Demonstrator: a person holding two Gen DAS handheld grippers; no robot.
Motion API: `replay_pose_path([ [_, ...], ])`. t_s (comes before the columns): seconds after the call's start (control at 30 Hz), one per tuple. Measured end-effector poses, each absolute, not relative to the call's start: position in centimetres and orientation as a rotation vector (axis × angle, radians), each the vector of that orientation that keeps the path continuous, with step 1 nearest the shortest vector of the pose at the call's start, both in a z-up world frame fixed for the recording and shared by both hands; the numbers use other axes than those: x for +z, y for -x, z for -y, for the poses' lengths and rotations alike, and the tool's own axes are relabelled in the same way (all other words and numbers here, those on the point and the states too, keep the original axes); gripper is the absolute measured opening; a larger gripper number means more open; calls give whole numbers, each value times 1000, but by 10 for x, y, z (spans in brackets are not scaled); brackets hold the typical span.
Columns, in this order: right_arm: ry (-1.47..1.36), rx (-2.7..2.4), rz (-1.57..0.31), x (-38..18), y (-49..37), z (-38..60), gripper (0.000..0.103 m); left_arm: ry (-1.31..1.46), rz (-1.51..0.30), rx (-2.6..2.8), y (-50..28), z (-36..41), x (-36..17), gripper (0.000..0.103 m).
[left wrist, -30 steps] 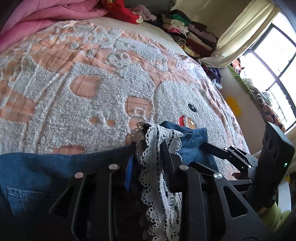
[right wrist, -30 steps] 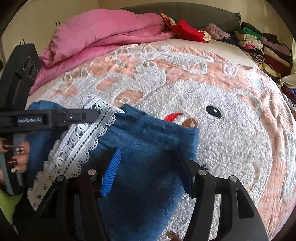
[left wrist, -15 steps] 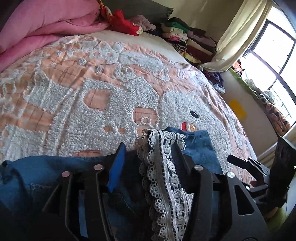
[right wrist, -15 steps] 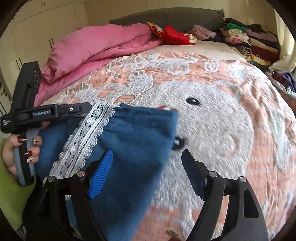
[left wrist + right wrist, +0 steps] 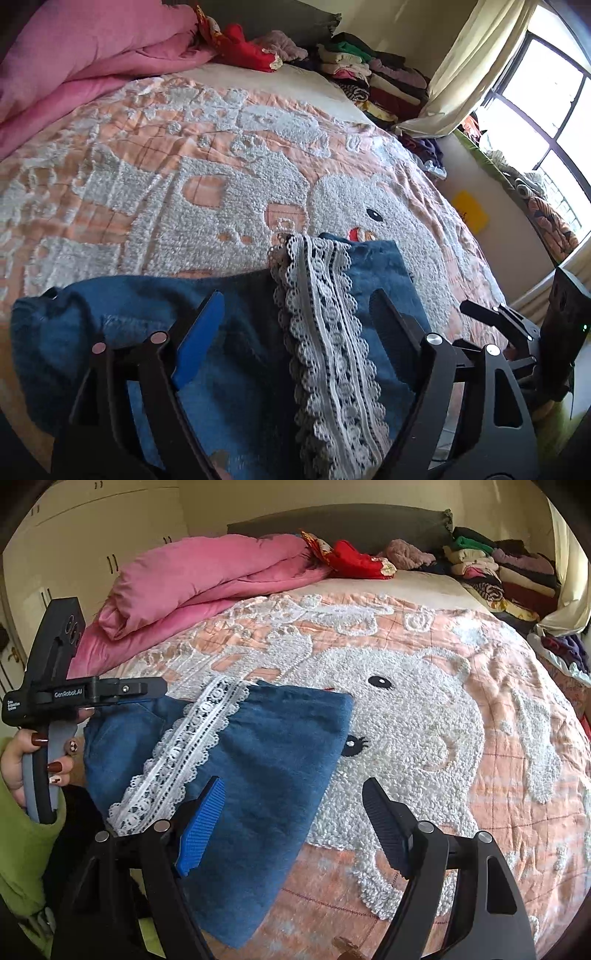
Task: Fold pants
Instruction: 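Lift both lace hems and fold them over onto the waistband with both grippers, then release the hems and smooth the folded pants with both open grippers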
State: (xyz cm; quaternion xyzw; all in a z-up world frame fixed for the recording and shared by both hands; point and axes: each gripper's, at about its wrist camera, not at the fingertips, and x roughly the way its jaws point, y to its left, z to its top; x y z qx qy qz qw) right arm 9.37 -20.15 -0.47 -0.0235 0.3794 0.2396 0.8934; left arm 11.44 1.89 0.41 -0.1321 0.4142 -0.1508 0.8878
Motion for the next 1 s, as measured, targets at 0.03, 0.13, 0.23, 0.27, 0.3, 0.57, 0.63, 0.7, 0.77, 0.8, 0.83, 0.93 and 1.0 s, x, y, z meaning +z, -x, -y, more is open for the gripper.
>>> replay_pose_path([
  [0.03,50,499,-784,-3,-92,201,76,270,-863,-311,-111,-19,6,73],
  [0.13,57,508,-772,1,-87,199,76,262,-869,-307,-100,-20,8,73],
  [0.23,62,521,-760,5,-81,198,76,249,-878,-303,-86,-20,8,73],
  [0.27,63,526,-756,6,-78,198,76,247,-879,-299,-82,-22,8,73],
  [0.3,64,530,-755,7,-76,197,76,246,-880,-295,-79,-23,8,73],
  [0.57,76,585,-748,7,-59,188,76,299,-903,-301,-49,-37,2,49],
  [0.63,90,599,-751,5,-54,184,76,310,-914,-312,-43,-37,0,47],
  [0.7,106,616,-754,2,-49,179,76,317,-926,-322,-38,-35,-2,47],
  [0.77,111,632,-761,0,-46,176,76,338,-948,-334,-34,-33,-8,47],
  [0.8,114,640,-768,-2,-45,174,76,343,-956,-337,-33,-32,-9,47],
  [0.83,118,647,-773,-4,-44,171,76,348,-970,-345,-31,-30,-13,47],
  [0.93,129,665,-789,-10,-40,166,76,350,-1000,-365,-28,-22,-22,47],
  [1.0,131,677,-802,-14,-38,163,76,349,-1022,-375,-27,-17,-27,47],
])
